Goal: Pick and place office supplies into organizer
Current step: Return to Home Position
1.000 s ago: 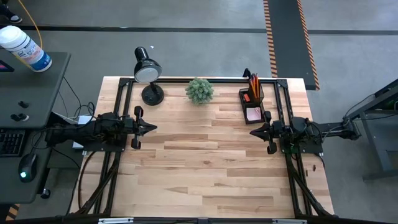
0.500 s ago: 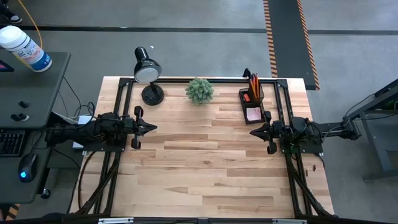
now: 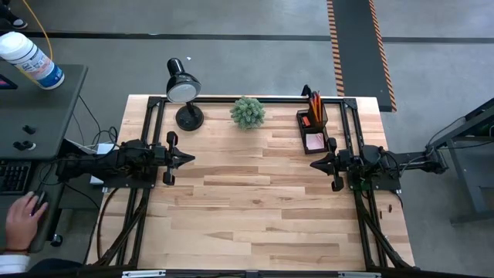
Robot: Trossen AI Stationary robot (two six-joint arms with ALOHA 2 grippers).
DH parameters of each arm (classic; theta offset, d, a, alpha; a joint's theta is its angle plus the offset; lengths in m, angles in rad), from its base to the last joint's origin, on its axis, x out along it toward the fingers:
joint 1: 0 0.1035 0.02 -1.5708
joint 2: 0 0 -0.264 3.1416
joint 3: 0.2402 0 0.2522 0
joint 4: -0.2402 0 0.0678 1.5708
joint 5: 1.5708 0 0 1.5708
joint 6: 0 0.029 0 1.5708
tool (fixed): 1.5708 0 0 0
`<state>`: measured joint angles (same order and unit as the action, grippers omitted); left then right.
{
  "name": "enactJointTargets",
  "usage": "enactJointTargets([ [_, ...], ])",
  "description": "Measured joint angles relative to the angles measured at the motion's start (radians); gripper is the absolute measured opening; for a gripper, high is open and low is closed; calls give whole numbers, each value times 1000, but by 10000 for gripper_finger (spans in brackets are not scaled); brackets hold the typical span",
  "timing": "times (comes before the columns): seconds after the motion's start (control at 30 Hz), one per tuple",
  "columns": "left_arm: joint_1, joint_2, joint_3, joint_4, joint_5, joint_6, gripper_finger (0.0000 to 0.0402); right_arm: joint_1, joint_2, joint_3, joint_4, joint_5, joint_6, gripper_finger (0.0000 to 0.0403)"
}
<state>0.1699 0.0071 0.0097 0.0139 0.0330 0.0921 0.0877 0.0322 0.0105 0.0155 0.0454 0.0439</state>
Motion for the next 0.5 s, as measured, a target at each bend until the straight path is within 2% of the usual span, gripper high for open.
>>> enactJointTargets([
  [0.5,0,0,0,0,0,0,1,0,0,0,0,0,0,3],
])
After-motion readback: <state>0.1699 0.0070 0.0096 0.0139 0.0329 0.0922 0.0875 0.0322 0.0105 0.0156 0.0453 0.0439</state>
